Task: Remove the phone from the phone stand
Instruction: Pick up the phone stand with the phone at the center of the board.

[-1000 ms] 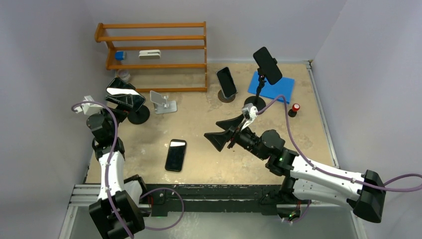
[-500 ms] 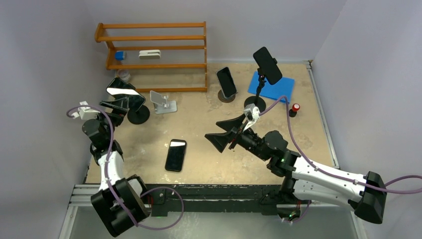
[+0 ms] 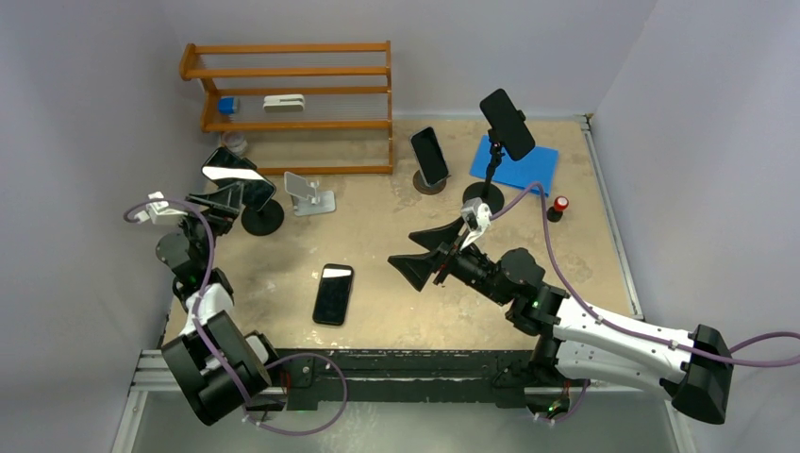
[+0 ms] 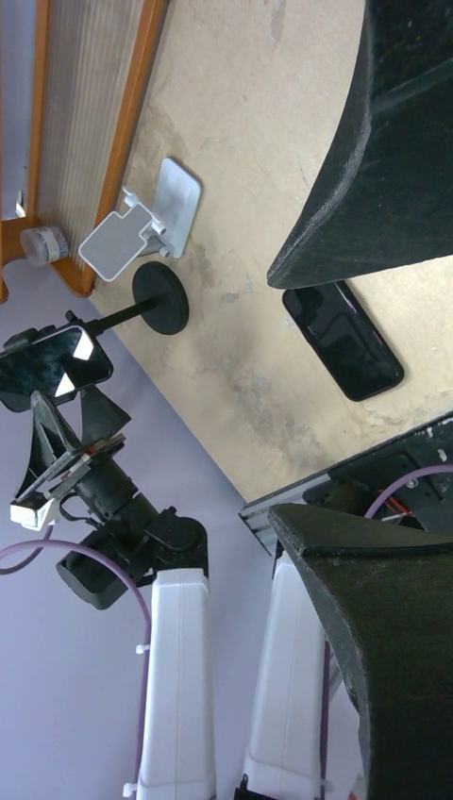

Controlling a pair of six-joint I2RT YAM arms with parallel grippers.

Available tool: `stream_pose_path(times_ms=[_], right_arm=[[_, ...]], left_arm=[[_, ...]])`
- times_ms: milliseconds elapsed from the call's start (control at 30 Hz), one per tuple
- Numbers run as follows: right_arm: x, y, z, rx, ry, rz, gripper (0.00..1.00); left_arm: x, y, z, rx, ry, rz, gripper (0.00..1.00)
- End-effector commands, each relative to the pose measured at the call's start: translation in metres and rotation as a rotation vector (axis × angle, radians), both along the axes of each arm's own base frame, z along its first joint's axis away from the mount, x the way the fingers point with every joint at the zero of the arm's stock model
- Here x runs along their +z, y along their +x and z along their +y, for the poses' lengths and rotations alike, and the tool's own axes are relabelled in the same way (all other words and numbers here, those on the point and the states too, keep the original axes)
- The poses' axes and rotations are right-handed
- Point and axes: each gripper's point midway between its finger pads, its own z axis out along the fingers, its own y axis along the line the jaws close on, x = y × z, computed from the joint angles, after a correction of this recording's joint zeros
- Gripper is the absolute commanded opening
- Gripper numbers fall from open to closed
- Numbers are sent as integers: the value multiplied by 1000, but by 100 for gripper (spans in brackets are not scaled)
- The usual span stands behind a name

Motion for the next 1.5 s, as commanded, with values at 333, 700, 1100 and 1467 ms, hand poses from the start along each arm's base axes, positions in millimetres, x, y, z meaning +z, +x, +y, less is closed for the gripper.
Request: stream_pose_path(times_ms=[333, 700, 1100, 1467], right_arm=[[19, -1, -3, -9, 60, -42, 85], [20, 0, -5, -19, 59, -44, 85], [17, 0, -4, -19, 52, -41, 85], [17, 1, -4, -24, 49, -42, 85]], left_arm=[[28, 3, 1, -71, 103, -187, 80], [31, 10, 1, -130, 131, -237, 74], [33, 11, 5, -134, 134, -254, 70], [32, 13, 6, -142, 124, -257, 63]])
